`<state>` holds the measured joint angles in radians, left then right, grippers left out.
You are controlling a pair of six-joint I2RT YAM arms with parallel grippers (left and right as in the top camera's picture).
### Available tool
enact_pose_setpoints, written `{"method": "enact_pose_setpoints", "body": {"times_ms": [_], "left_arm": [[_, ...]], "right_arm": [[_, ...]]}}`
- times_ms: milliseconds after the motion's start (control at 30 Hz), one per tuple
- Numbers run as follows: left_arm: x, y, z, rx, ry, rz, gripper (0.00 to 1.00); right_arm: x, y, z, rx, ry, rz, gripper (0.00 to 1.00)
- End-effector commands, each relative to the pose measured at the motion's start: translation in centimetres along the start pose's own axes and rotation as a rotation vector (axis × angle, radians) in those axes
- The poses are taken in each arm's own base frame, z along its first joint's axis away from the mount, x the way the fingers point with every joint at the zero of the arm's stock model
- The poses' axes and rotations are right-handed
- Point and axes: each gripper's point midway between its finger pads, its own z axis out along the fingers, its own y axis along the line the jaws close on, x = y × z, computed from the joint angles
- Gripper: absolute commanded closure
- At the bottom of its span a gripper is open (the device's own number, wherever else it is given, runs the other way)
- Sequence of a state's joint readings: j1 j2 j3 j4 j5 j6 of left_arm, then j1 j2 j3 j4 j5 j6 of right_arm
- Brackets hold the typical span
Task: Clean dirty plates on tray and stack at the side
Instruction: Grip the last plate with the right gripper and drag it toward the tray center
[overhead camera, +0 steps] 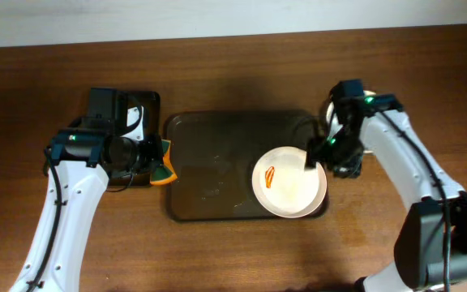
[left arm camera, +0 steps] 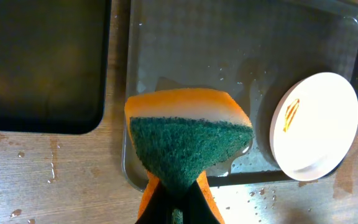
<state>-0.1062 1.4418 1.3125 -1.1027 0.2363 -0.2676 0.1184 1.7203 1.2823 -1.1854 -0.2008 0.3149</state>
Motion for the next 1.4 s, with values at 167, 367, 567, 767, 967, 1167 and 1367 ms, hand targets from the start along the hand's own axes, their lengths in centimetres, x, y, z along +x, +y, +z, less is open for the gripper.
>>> {"method": "enact_pose_setpoints", "body": {"times_ms": [167, 367, 567, 767, 967, 1167, 1367], "left_arm": [[0.2, -0.3, 0.1, 0.012, 0.006, 0.027, 1.0], [0.3, -0.3, 0.1, 0.01, 0.011, 0.027, 1.0], [0.3, -0.3, 0.1, 0.01, 0.012, 0.026, 1.0], [0.6, -0.2, 0.1, 0.007, 0.023, 0.023, 1.0], [0.5, -0.2, 0.1, 0.008, 0.018, 0.024, 1.0], [0.5, -0.2, 0.1, 0.008, 0.019, 0.024, 1.0], [0.5, -0.2, 0.1, 0.008, 0.019, 0.025, 1.0]], "right_arm": [[3.1, 2.3, 6.8, 0.1, -0.042, -0.003, 0.51], [3.1, 2.5, 5.1, 0.113, -0.095, 0.035, 0.52], [3.0, -0.5, 3.2, 0.234, -0.214, 0.24, 0.52], [3.7, -2.4, 5.6, 0.261, -0.168, 0.298, 0.52], [3.4, -2.3, 6.6, 0.163, -0.127, 0.27, 0.57], [3.7, -2.4, 7.5, 0.151, -0.118, 0.23, 0.58], [2.8, -0.3, 8.1, 0.041, -0.133, 0.059, 0.61]]}}
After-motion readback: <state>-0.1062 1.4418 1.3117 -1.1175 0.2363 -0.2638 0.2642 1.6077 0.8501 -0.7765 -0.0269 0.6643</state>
